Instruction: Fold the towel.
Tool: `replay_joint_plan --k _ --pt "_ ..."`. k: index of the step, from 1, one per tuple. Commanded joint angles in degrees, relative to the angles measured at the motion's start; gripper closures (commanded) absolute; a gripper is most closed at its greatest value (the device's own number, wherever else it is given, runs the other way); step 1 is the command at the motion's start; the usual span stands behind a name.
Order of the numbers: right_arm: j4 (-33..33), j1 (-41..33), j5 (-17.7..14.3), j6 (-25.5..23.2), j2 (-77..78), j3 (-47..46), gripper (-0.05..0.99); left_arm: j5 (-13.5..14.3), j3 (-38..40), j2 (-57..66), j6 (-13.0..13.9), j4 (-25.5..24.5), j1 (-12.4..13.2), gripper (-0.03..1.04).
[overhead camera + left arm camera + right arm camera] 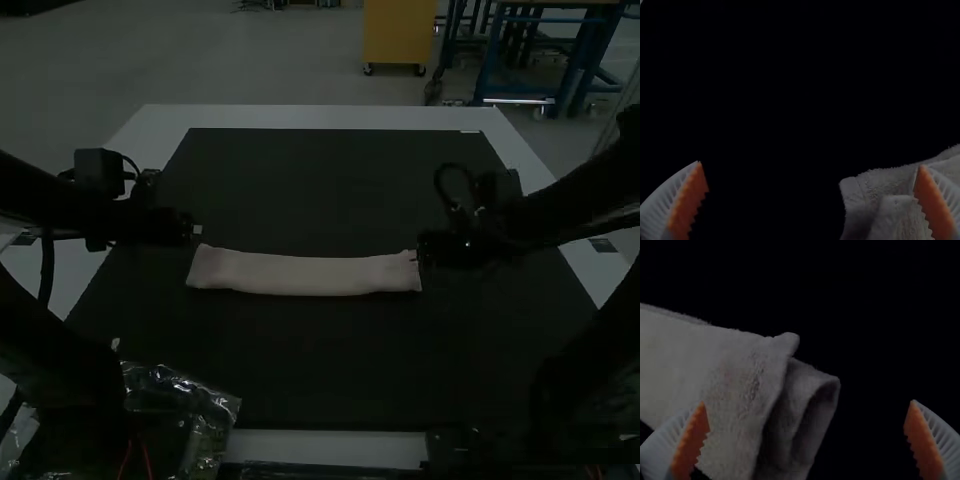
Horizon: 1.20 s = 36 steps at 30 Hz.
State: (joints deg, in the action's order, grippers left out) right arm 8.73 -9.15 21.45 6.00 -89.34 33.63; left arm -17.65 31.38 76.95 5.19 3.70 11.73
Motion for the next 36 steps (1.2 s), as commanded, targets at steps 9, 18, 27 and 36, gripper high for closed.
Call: replay_joint_plan --k 9,18,27,36 --pt "4.5 -2.9 1.2 -1.3 -6.0 0.4 0.04 -1.2 1.3 -0.7 -1.1 -0.5 0.4 0.04" --pt "7.5 -6.3 0.8 -3.4 -9.6 2.0 0.04 -1.2 1.2 -0.7 -0.8 -0.5 0.7 0.04" --pt "9.9 -6.6 -0.2 -3.5 -13.8 3.0 0.16 -1.2 0.1 -0.7 -0.6 0.0 0.4 0.04" --pt "11.2 -5.2 4.8 -3.5 -16.6 3.0 0.96 -1.1 -1.0 -0.7 -0.6 1.1 0.3 0.04"
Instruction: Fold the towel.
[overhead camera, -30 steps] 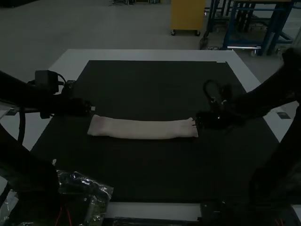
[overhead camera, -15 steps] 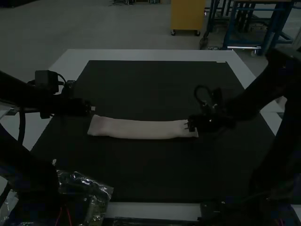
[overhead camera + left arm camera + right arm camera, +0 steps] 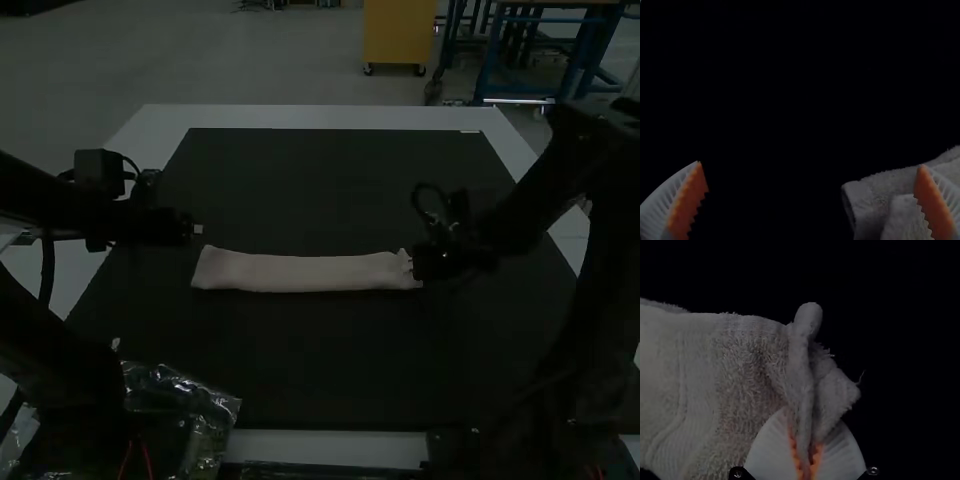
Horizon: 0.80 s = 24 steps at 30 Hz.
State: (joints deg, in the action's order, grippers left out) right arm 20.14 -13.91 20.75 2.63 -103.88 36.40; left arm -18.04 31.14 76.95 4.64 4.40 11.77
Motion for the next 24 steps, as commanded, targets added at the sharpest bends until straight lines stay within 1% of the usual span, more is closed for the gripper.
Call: replay_joint_plan --k 1,3,5,8,11,13,15,18,19,24 --pt "-0.2 0.6 5.9 -0.4 -1.9 0.3 0.96 -0.7 -0.7 -0.7 -0.1 0.5 0.3 0.04" --pt "-0.4 3.0 6.0 -0.7 -1.1 0.3 0.96 -0.6 -0.7 -0.7 -0.1 0.5 0.3 0.04" --pt "-0.6 5.6 6.8 -0.7 0.3 0.4 0.96 -0.5 -0.6 -0.7 -0.1 0.8 0.3 0.04" --pt "-2.0 8.8 6.8 -0.5 3.1 0.8 0.96 -0.3 -0.5 -0.7 -0.1 1.0 0.2 0.04" --pt "-4.6 10.3 7.0 0.4 6.1 1.7 0.96 1.0 -0.6 -0.7 -0.1 1.7 0.2 0.04" --pt "-7.0 10.1 8.0 0.8 7.4 2.2 0.96 1.3 -0.6 -0.6 -0.2 2.1 0.1 0.04" --pt "-8.2 9.2 8.3 0.6 8.3 2.4 0.96 1.4 -0.5 -0.5 -0.2 2.3 0.1 0.04" --pt "-8.6 6.0 8.8 -1.0 9.0 2.7 0.96 1.8 -0.5 -0.5 -0.2 2.5 0.1 0.04" --pt "-8.5 4.5 9.2 -1.8 9.1 2.8 0.96 1.9 -0.5 -0.5 -0.2 2.5 0.1 0.04" --pt "-7.8 -3.8 9.4 -5.5 9.2 3.7 0.96 2.7 -0.7 -0.5 0.0 3.1 0.1 0.04"
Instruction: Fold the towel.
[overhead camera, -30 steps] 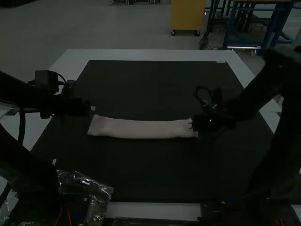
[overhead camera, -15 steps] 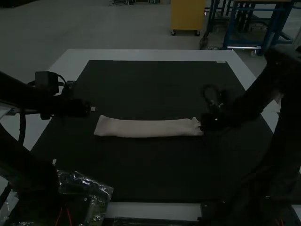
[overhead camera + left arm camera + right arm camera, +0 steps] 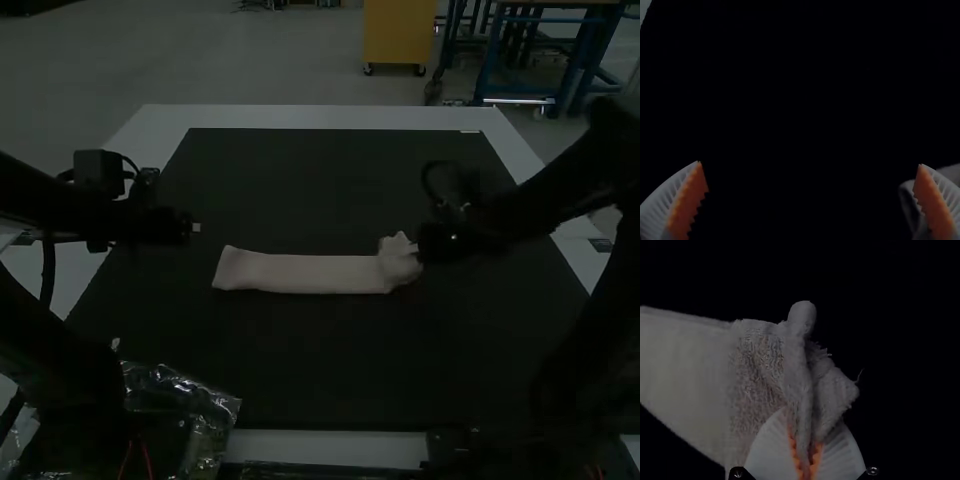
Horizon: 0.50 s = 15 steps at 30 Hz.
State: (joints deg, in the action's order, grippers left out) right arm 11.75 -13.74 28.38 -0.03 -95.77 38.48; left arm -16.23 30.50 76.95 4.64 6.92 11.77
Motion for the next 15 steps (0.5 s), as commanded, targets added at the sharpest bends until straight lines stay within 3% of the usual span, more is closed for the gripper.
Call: replay_joint_plan --k 1,6,15 --pt "1.3 -5.6 1.8 -3.7 1.0 1.9 0.96 0.9 -0.1 -0.5 0.0 0.6 0.1 0.04" --pt "7.0 -13.3 2.2 -7.8 0.1 3.2 0.96 1.9 -1.0 -0.5 0.0 2.2 0.1 0.04" --pt "9.3 -20.5 2.2 -11.1 -5.0 9.5 0.96 1.9 -2.4 -0.5 0.2 4.2 0.1 0.04"
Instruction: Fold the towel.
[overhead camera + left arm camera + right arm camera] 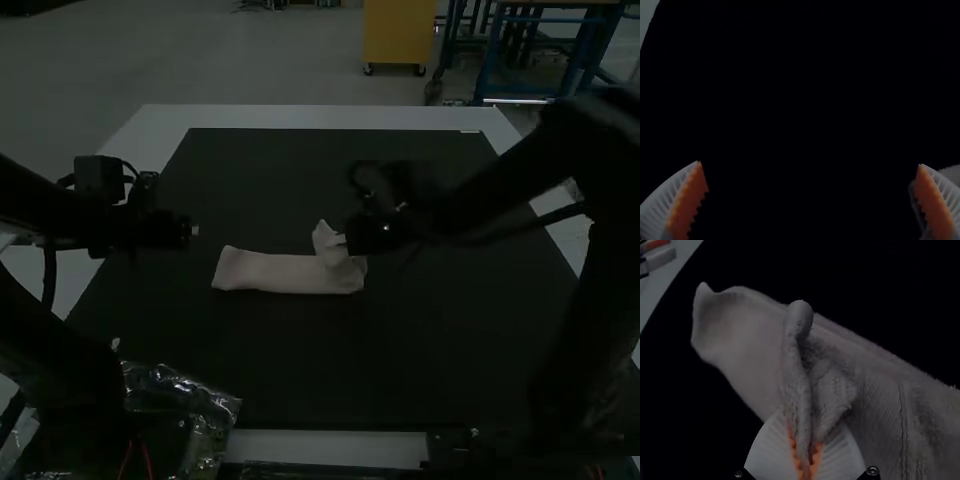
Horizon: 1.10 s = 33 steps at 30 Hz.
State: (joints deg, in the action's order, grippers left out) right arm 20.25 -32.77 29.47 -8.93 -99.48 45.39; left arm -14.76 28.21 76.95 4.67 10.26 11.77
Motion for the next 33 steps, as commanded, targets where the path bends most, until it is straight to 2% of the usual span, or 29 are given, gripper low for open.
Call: replay_joint_plan --k 1,19,33 --pt "1.0 -2.0 1.1 -2.3 -2.0 3.3 0.96 0.4 -0.2 -0.5 0.3 0.9 0.1 0.04" --pt "4.6 -9.9 1.1 -6.5 -11.3 13.0 0.96 0.4 -0.3 0.0 1.2 2.3 0.1 0.04" --pt "4.9 -13.5 1.1 -7.6 -16.4 19.0 0.96 0.4 -0.3 1.1 1.3 3.3 0.4 0.04"
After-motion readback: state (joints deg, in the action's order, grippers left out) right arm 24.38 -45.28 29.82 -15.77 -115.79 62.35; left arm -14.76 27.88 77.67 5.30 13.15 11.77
